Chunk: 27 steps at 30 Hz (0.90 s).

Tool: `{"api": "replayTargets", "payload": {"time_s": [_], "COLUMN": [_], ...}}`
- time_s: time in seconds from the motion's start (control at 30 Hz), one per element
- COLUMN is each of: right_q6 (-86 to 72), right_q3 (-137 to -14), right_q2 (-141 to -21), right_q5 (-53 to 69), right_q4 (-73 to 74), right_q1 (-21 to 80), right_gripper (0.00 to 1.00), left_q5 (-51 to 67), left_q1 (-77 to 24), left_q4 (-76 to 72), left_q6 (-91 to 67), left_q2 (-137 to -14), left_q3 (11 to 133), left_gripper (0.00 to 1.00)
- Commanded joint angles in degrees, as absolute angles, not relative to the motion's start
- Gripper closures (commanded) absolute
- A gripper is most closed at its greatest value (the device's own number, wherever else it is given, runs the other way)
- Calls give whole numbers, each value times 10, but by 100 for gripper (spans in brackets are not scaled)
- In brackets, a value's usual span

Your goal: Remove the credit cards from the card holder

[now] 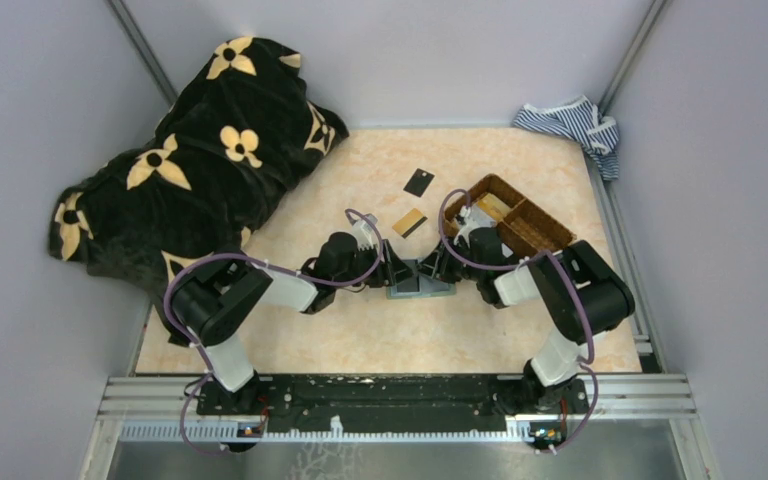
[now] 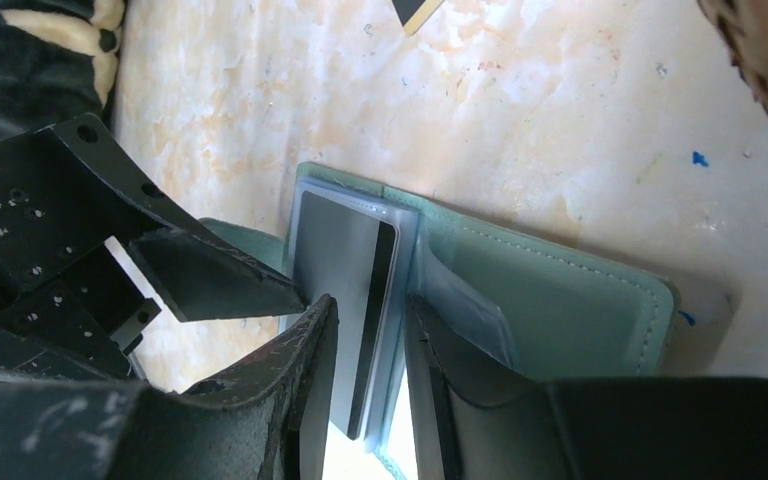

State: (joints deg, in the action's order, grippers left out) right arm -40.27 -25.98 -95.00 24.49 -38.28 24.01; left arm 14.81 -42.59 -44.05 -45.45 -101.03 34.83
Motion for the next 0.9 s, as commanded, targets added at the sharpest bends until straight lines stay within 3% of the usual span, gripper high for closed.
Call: {"api": "replayTargets", "payload": {"time_s": [0.0, 0.87], "right_q6": [-406, -504], "right_q3": [-257, -216], "right_q2": [-993, -1063], "right_q5": [276, 394], "right_q4": [-405, -647], "right_q1": [237, 237], "right_gripper": [68, 75], "left_q5": [148, 161], "left_q1": [-421, -404], "left_q4": [-390, -407], "left_q6": [-448, -451], "left_q2": [-1037, -1049], "left_q3": [334, 316], "left_gripper": [30, 31]}}
